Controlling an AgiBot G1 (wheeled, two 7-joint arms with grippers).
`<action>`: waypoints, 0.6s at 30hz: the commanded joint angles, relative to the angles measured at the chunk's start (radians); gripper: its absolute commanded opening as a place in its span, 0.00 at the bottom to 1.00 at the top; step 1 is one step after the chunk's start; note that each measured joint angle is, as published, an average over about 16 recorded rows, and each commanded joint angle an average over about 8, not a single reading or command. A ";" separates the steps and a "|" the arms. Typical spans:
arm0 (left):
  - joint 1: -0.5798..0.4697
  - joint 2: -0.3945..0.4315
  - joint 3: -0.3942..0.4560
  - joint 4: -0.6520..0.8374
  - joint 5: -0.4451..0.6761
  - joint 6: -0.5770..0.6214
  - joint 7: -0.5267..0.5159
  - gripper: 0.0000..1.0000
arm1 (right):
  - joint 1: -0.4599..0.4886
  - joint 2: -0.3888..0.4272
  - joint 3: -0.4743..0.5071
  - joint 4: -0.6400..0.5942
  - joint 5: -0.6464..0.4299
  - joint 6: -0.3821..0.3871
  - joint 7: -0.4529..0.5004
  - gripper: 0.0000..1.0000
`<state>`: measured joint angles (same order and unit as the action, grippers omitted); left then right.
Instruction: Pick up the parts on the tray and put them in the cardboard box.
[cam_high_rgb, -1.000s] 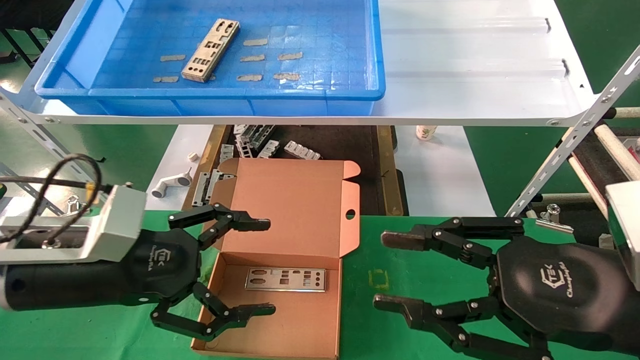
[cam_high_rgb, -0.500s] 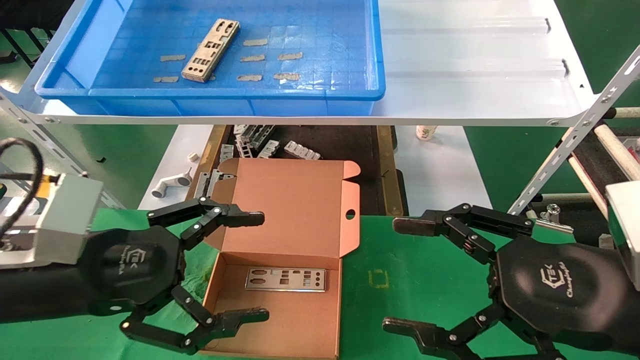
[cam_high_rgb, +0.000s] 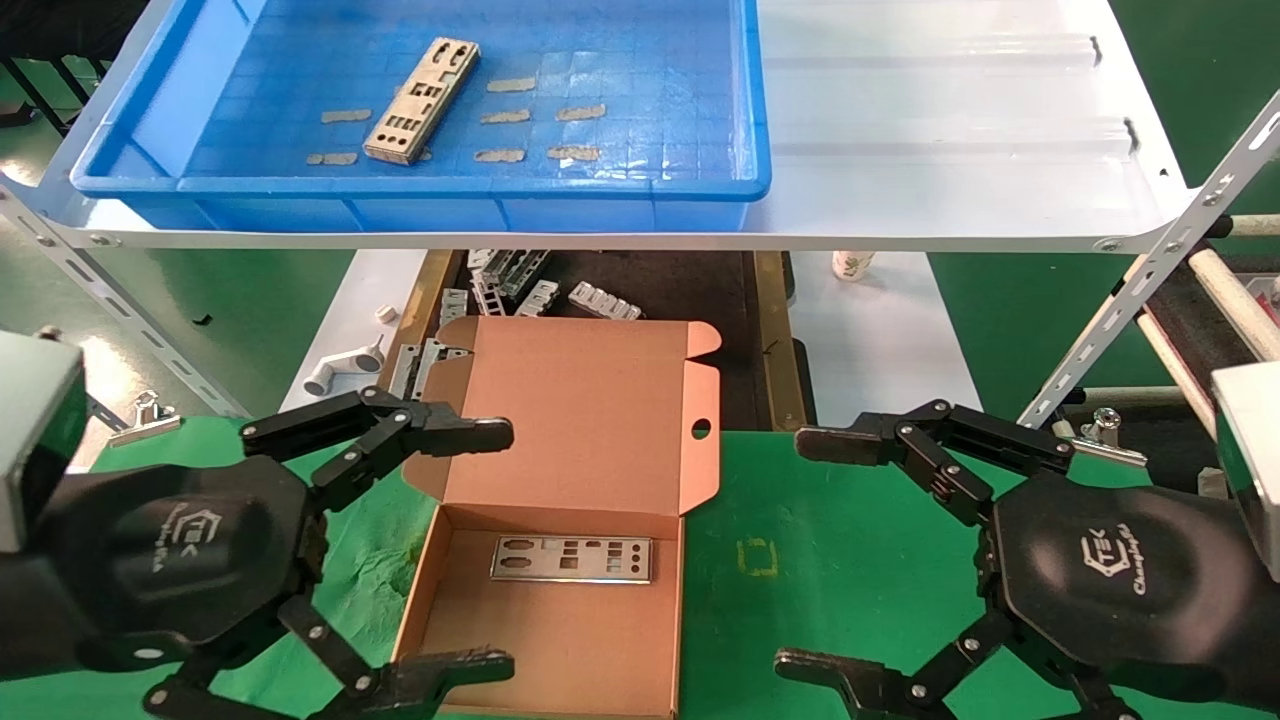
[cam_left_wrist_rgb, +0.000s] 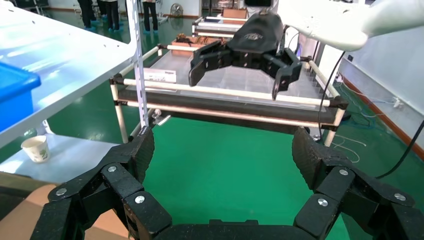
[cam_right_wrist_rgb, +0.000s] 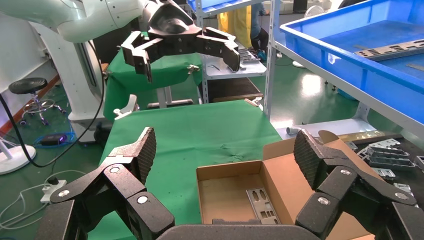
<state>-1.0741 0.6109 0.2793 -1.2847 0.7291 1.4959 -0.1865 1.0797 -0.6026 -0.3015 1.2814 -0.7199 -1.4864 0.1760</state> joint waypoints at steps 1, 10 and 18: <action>0.008 -0.005 -0.008 -0.011 -0.010 -0.001 -0.007 1.00 | 0.000 0.000 0.000 0.000 0.000 0.000 0.000 1.00; 0.006 -0.003 -0.006 -0.007 -0.007 -0.001 -0.005 1.00 | 0.000 0.000 0.000 0.000 0.000 0.000 0.000 1.00; 0.002 -0.001 -0.003 -0.003 -0.002 -0.001 -0.002 1.00 | 0.000 0.000 0.000 0.000 0.000 0.000 0.000 1.00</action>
<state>-1.0716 0.6095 0.2766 -1.2875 0.7267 1.4947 -0.1889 1.0795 -0.6025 -0.3016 1.2813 -0.7197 -1.4862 0.1760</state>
